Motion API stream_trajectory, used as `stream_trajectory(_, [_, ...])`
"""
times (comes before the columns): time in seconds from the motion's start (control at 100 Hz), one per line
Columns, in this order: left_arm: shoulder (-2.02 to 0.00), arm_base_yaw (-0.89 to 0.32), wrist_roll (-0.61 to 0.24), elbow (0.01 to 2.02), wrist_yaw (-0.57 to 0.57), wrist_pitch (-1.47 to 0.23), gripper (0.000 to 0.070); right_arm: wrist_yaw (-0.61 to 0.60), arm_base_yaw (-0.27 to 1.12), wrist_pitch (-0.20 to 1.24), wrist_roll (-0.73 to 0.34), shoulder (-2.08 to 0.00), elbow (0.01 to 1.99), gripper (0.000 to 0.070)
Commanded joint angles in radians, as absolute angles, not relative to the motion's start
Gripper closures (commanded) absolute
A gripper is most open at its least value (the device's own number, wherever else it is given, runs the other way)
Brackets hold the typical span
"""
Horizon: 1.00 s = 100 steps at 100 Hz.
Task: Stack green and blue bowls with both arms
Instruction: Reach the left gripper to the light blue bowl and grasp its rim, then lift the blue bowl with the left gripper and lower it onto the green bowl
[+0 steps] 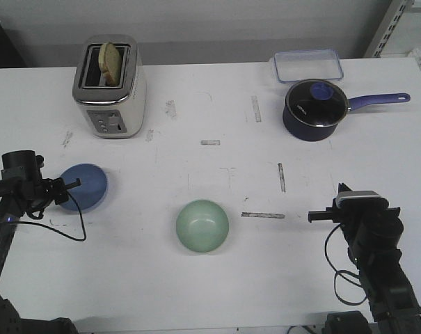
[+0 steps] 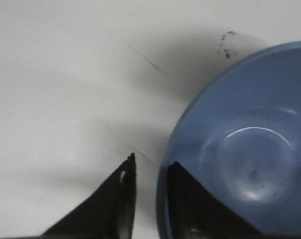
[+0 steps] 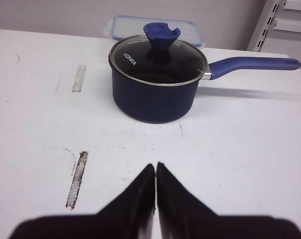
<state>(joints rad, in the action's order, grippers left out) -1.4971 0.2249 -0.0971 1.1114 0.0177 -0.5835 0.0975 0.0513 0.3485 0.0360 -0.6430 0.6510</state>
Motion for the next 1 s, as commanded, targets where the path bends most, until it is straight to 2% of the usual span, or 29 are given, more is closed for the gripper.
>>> stream_trajectory(0.0, [-1.514,0.228,-0.128,1.130,0.052,-0.581,0.0700,0.094,0.053,0.337,0.023,-0.649,0.656,0.0700])
stream_trajectory(0.15, [-1.513,0.228,-0.178,1.133,0.088,-0.543,0.0700,0.094,0.053,0.337,0.022,-0.649,0.656,0.0700])
stream_trajectory(0.27, [-1.510,0.222,-0.178,1.177,0.117,-0.558,0.0700,0.094,0.053,0.337,0.022,-0.649,0.656,0.0700])
stream_trajectory(0.41, [-1.496,0.198,-0.178,1.291,0.123,-0.616,0.0700,0.094,0.053,0.337,0.023,-0.649,0.656,0.0700])
stream_trajectory(0.58, [-1.463,0.134,-0.178,1.460,0.202,-0.701,0.0700,0.094,0.053,0.337,0.023,-0.649,0.656,0.0700])
stream_trajectory(0.77, [-1.407,-0.015,-0.178,1.544,0.235,-0.768,0.0700,0.094,0.053,0.337,0.022,-0.649,0.656,0.0700])
stream_trajectory(0.99, [-1.393,-0.286,-0.173,1.544,0.245,-0.887,0.0700,0.093,0.053,0.337,0.022,-0.649,0.656,0.0700])
